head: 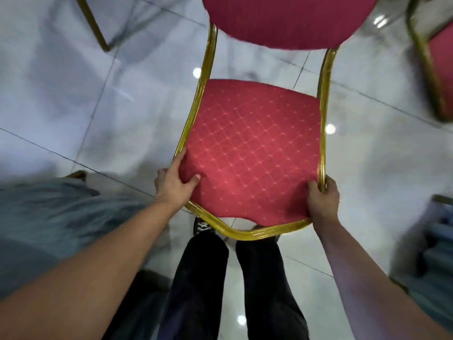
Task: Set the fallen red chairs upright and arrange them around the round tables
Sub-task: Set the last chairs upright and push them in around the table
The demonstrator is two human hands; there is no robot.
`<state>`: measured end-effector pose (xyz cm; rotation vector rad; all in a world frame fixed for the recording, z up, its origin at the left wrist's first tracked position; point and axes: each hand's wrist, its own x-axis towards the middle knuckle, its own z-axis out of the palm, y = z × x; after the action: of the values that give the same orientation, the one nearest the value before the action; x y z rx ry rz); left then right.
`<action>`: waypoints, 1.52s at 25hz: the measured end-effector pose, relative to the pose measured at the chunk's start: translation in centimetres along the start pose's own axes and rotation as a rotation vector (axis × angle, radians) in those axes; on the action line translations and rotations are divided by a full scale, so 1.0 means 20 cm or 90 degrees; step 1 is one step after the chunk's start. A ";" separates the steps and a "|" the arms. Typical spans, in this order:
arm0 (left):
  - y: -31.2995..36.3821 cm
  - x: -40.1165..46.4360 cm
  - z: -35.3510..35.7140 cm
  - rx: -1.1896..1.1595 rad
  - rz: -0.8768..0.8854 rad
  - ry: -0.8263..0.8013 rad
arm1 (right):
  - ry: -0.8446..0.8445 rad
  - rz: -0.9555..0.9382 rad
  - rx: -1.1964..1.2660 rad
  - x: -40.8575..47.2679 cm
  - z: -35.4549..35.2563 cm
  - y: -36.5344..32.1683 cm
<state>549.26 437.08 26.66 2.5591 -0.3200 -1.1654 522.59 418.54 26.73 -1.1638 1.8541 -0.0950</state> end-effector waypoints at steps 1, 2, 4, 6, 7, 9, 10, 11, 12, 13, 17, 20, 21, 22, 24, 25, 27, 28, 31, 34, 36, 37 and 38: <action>0.10 -0.11 -0.11 -0.003 0.011 0.012 | -0.001 -0.012 0.001 -0.10 -0.13 -0.12; 0.20 -0.21 -0.22 -0.002 0.011 0.019 | -0.002 -0.024 0.000 -0.18 -0.25 -0.22; 0.42 -0.40 -0.42 0.027 0.016 0.039 | 0.005 -0.047 0.001 -0.33 -0.48 -0.45; 0.70 -0.64 -0.63 0.053 0.025 0.081 | 0.010 -0.042 0.026 -0.48 -0.74 -0.70; 0.81 -0.74 -0.71 0.061 0.022 0.105 | 0.009 -0.030 0.035 -0.53 -0.84 -0.81; 1.02 -0.90 -0.84 0.066 0.004 0.138 | 0.005 -0.015 0.062 -0.61 -1.03 -1.00; 1.12 -0.99 -0.89 0.049 -0.008 0.150 | 0.003 -0.012 0.084 -0.65 -1.13 -1.08; 1.19 -1.06 -0.92 0.032 -0.014 0.155 | 0.007 -0.016 0.105 -0.69 -1.20 -1.14; 1.27 -1.12 -0.94 0.021 -0.010 0.154 | 0.019 -0.028 0.125 -0.73 -1.26 -1.20; 1.34 -1.19 -0.95 0.017 0.007 0.154 | 0.032 -0.048 0.140 -0.76 -1.32 -1.24; 1.57 -1.40 -0.96 0.005 0.145 0.183 | 0.041 -0.177 0.157 -0.85 -1.43 -1.45; 1.75 -1.44 -0.99 0.126 0.342 0.269 | 0.049 -0.322 0.025 -0.80 -1.44 -1.59; 1.82 -1.42 -1.01 0.156 0.389 0.275 | 0.058 -0.354 -0.039 -0.76 -1.44 -1.64; 1.90 -1.38 -1.03 0.174 0.420 0.275 | 0.060 -0.384 -0.089 -0.72 -1.43 -1.70; 2.06 -1.28 -1.11 0.182 0.437 0.261 | 0.039 -0.425 -0.142 -0.64 -1.43 -1.86; 2.15 -1.22 -1.16 0.182 0.438 0.254 | 0.028 -0.431 -0.155 -0.61 -1.44 -1.97; 2.28 -1.09 -1.26 0.194 0.445 0.250 | 0.008 -0.427 -0.182 -0.53 -1.45 -2.16; 2.34 -1.03 -1.31 0.207 0.444 0.248 | 0.002 -0.423 -0.204 -0.49 -1.45 -2.25; 2.51 -0.92 -1.39 0.204 0.435 0.243 | -0.023 -0.388 -0.255 -0.43 -1.47 -2.47; 2.63 -0.90 -1.42 0.201 0.390 0.255 | -0.029 -0.383 -0.240 -0.41 -1.49 -2.57; 2.70 -0.91 -1.40 0.222 0.361 0.271 | -0.030 -0.394 -0.219 -0.40 -1.52 -2.60; 2.74 -0.93 -1.39 0.231 0.371 0.272 | -0.035 -0.406 -0.211 -0.40 -1.54 -2.59; 2.78 -0.95 -1.36 0.243 0.400 0.271 | -0.041 -0.415 -0.199 -0.39 -1.56 -2.59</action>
<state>553.77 396.76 77.15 2.6038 -1.2175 -0.3453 535.98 384.21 75.30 -1.9329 1.3989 -0.1338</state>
